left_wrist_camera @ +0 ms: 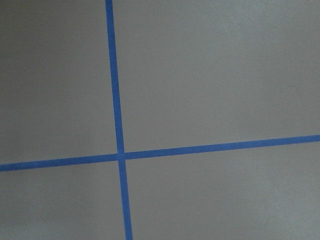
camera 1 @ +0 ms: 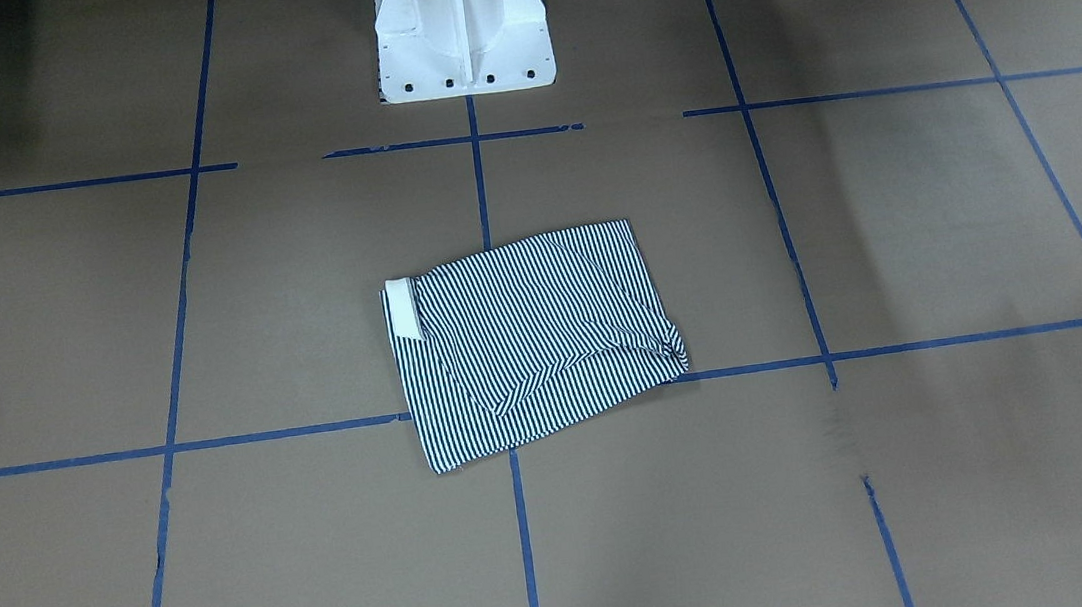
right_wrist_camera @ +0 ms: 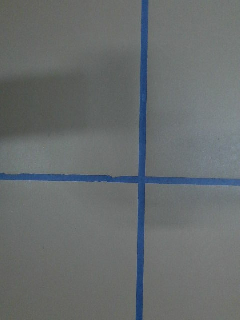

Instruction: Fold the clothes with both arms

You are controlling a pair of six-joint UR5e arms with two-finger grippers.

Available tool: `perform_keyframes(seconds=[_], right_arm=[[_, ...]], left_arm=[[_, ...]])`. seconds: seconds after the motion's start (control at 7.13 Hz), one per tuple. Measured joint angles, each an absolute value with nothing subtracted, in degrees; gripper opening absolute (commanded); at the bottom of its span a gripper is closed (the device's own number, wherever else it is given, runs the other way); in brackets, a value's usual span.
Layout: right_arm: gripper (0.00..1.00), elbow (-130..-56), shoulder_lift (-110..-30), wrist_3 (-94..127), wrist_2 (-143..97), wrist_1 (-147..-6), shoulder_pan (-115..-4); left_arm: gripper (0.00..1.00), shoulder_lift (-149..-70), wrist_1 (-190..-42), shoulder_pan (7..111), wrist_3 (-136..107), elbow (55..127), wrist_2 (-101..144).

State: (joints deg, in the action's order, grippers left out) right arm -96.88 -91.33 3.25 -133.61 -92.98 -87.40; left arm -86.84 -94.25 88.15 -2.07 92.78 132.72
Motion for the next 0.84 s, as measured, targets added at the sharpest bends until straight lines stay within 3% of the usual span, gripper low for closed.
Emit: perform_keyframes(seconds=[0.84], right_arm=[[1.0, -97.2, -91.7, 3.3, -133.8, -92.9, -87.4]], left_arm=[[1.0, -86.5, -94.5, 88.2, 2.0, 93.3, 133.1]])
